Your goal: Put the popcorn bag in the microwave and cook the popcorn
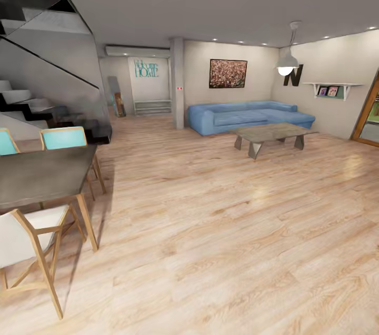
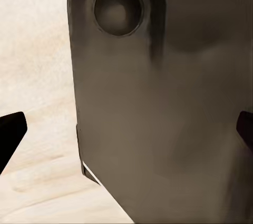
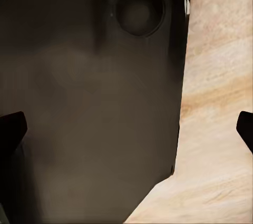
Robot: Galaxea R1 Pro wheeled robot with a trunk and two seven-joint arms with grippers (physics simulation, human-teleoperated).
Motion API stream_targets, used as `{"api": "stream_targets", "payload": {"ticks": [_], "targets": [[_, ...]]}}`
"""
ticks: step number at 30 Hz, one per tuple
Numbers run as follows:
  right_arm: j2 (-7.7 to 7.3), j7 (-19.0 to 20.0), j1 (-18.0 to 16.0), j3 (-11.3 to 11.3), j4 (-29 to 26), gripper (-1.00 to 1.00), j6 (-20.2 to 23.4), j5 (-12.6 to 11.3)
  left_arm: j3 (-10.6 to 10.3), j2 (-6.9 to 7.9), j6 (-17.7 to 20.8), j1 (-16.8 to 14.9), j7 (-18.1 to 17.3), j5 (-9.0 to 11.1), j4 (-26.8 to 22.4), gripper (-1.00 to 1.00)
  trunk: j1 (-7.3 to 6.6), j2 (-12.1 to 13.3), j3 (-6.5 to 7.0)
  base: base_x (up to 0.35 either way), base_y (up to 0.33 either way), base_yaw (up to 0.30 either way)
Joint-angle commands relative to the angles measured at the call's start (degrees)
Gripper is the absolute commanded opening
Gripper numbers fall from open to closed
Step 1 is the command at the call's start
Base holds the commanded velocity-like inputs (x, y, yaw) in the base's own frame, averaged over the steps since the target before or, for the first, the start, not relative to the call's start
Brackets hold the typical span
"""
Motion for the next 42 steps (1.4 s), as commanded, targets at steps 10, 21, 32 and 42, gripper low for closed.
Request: {"api": "stream_targets", "payload": {"ticks": [10, 21, 32, 42], "targets": [[0.19, 0.0, -0.1, 0.4, 0.0, 1.0, -1.1, 0.4, 1.0, -0.19, -1.9, 0.0, 0.0, 2.9, -1.4, 1.0, 0.0, 0.0, -0.03, 0.0, 0.0, 0.017], [0.44, -0.1, -0.1, 0.3, 0.0, 1.0, -2.0, 0.0, 1.0, -0.19, -1.9, 0.0, 0.0, 4.8, -1.4, 1.0, 0.0, 0.0, -0.03, 0.0, 0.0, 0.268], [0.19, -0.4, -0.1, 0.1, 0.4, 1.0, -5.8, -0.5, 1.3, -0.09, -1.9, 0.0, 0.0, 8.2, -1.4, 1.0, 0.0, 0.0, -0.03, 0.0, 0.0, 0.299], [0.24, -0.4, -0.1, 0.2, 0.4, 1.0, -5.9, -0.3, 1.3, -0.11, -1.9, 0.0, 0.1, 8.6, -1.4, 1.0, 0.0, 0.0, -0.03, 0.0, 0.0, 0.3]]}}
